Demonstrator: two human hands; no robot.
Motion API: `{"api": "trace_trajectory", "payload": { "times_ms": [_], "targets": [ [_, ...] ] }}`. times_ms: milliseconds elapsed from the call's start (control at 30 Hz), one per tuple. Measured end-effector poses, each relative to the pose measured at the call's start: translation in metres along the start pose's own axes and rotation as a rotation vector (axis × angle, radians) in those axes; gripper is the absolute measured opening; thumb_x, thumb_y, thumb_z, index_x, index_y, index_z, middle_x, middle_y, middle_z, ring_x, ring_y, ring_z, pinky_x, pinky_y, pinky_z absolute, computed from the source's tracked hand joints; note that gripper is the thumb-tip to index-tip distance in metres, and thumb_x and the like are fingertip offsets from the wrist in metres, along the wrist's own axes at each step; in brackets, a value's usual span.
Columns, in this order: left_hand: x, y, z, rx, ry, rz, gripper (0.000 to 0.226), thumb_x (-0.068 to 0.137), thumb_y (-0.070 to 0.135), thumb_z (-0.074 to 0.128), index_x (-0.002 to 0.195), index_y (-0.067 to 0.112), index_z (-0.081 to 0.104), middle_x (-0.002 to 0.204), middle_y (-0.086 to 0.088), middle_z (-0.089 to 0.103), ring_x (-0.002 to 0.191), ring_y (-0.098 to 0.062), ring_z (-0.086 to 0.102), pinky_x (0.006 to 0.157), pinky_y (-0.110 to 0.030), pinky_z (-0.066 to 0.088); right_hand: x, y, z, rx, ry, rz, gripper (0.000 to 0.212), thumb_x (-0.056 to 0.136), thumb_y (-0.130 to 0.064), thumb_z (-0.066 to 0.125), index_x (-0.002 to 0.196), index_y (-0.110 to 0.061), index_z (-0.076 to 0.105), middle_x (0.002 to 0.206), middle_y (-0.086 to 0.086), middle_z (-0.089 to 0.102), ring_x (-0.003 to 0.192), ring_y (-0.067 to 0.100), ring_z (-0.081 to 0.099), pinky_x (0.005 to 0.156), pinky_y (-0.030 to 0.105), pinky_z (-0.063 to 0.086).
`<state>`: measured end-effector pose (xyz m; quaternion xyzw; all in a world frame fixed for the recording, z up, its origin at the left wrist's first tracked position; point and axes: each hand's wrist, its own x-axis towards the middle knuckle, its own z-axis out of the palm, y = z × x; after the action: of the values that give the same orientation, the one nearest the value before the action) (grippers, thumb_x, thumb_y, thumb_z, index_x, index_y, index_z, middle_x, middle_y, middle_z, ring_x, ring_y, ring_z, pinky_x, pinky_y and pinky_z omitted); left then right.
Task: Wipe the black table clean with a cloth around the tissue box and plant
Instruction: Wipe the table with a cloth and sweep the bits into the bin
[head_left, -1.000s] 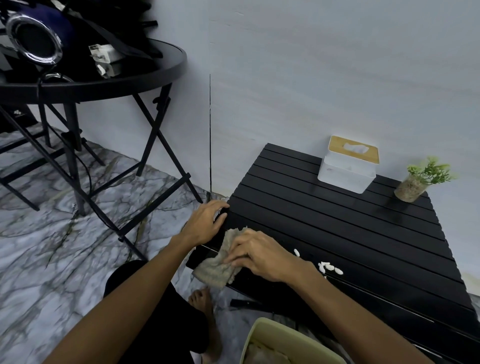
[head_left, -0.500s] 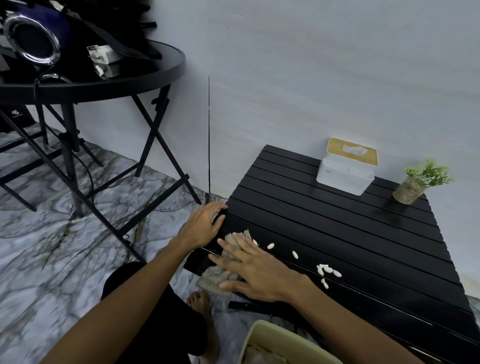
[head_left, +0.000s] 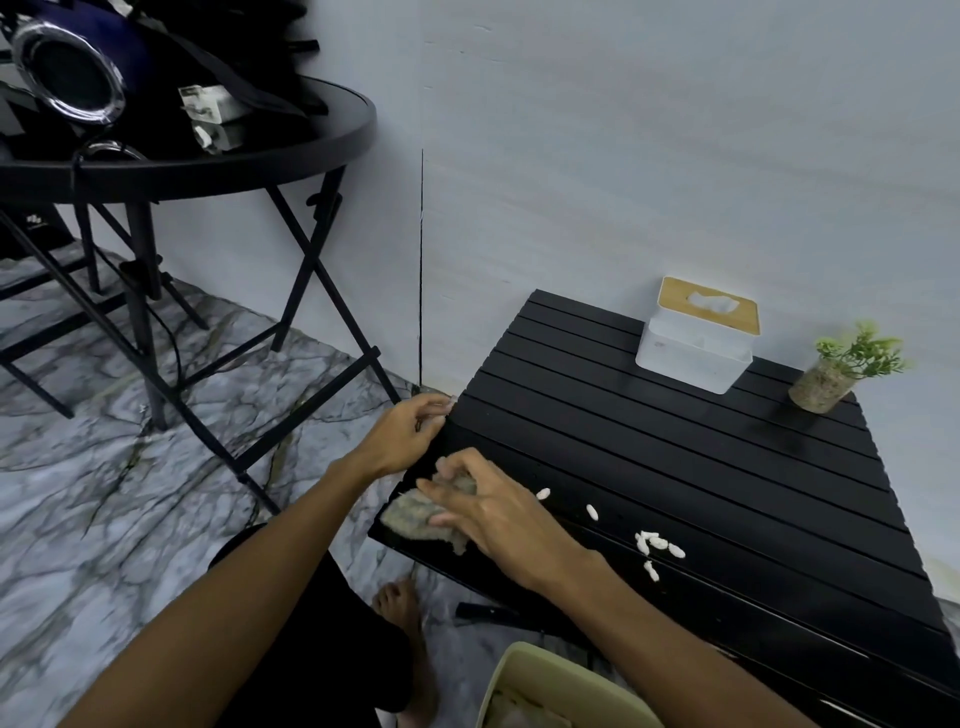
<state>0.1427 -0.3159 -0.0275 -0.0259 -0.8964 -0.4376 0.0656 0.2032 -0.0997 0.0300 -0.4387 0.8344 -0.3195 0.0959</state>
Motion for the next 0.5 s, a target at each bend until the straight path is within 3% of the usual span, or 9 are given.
{"api": "trace_trajectory", "payload": {
  "times_ms": [33,100,167,233,300,500],
  "targets": [
    [0.002,0.002,-0.004,-0.036,-0.029,-0.024,0.032,0.099,0.020,0.051,0.130,0.015,0.054,0.122,0.005,0.064,0.113,-0.002,0.055,0.093,-0.015,0.047,0.006,-0.003,0.003,-0.078,0.028,-0.020,0.018,0.098,-0.039,0.062,0.109,-0.025,0.065,0.128,0.004,0.056,0.110,0.020,0.067,0.096,0.049,0.054],
    [0.005,0.005,-0.011,-0.082,-0.073,-0.064,0.032,0.101,0.024,0.047,0.131,0.015,0.052,0.124,0.003,0.063,0.116,-0.004,0.053,0.083,-0.002,0.042,0.016,-0.001,0.024,-0.270,0.063,-0.133,0.027,0.098,-0.022,0.063,0.124,-0.015,0.067,0.126,0.012,0.056,0.116,0.030,0.055,0.089,0.044,0.054],
    [0.005,0.006,-0.014,-0.117,-0.095,-0.106,0.032,0.102,0.026,0.043,0.132,0.016,0.050,0.122,0.002,0.064,0.115,-0.004,0.053,0.079,0.001,0.039,0.024,0.009,0.040,-0.322,0.048,-0.191,0.038,0.097,-0.030,0.062,0.131,-0.011,0.061,0.123,0.013,0.056,0.124,0.033,0.049,0.098,0.047,0.049],
    [0.005,0.005,-0.013,-0.136,-0.092,-0.139,0.032,0.103,0.029,0.040,0.132,0.019,0.050,0.123,0.002,0.064,0.115,-0.004,0.054,0.085,-0.004,0.039,0.024,0.014,0.048,-0.298,-0.018,-0.134,0.043,0.100,-0.041,0.048,0.130,-0.013,0.060,0.130,0.009,0.057,0.142,0.036,0.037,0.114,0.059,0.032],
    [0.004,0.004,-0.011,-0.158,-0.088,-0.154,0.033,0.103,0.031,0.040,0.132,0.020,0.051,0.125,0.002,0.064,0.117,-0.005,0.054,0.093,-0.014,0.040,0.018,0.021,0.054,-0.292,-0.064,-0.102,0.050,0.101,-0.047,0.037,0.130,-0.015,0.061,0.140,0.004,0.057,0.151,0.035,0.026,0.121,0.059,0.019],
    [0.001,0.004,-0.007,-0.198,-0.086,-0.174,0.035,0.103,0.035,0.037,0.132,0.022,0.051,0.127,0.004,0.062,0.120,-0.005,0.054,0.103,-0.023,0.039,-0.002,0.037,0.019,-0.279,-0.227,-0.195,0.055,0.098,-0.049,0.041,0.132,-0.012,0.065,0.139,0.007,0.059,0.145,0.029,0.040,0.121,0.047,0.031]
  ]
}}
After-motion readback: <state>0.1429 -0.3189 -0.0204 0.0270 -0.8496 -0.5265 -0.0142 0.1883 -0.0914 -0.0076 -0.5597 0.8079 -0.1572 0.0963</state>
